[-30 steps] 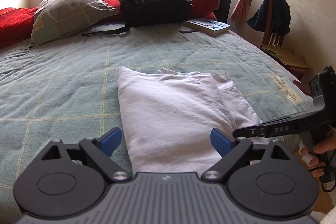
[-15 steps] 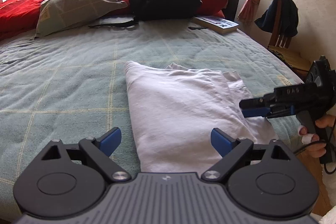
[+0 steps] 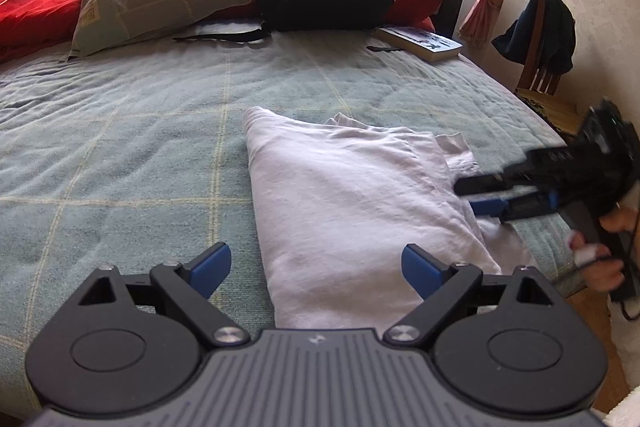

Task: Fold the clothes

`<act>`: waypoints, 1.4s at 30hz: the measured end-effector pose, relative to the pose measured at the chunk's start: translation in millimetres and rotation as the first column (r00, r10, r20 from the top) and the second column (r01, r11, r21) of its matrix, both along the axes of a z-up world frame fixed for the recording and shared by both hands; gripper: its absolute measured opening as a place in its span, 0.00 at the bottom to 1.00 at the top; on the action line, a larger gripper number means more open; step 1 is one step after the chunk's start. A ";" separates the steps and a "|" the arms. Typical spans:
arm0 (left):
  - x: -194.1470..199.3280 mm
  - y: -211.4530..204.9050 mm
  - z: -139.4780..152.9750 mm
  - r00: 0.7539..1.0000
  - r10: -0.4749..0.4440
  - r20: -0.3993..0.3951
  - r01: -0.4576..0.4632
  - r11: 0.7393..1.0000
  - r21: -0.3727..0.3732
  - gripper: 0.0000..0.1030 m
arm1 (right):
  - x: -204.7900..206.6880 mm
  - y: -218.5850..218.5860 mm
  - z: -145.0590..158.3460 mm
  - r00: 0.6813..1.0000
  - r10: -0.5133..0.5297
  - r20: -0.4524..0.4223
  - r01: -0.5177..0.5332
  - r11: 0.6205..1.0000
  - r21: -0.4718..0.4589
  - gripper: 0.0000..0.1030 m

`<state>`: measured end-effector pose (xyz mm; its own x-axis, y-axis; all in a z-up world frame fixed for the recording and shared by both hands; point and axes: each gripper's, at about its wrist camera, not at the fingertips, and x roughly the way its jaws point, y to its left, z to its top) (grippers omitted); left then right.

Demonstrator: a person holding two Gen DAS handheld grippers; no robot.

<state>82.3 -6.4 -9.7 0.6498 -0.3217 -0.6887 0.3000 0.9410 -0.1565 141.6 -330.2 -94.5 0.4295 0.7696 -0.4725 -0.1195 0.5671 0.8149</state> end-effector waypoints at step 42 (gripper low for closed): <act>-4.1 7.3 -1.6 1.000 0.005 0.005 -0.005 0.999 -0.037 0.90 | 6.6 20.6 20.6 0.992 0.021 0.124 0.005 0.979 -0.204 0.10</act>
<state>78.2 0.9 -11.3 0.6552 -0.3436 -0.6728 0.2960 0.9361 -0.1899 148.2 -309.6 -73.9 0.4892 0.6662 -0.5629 -0.2180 0.7183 0.6607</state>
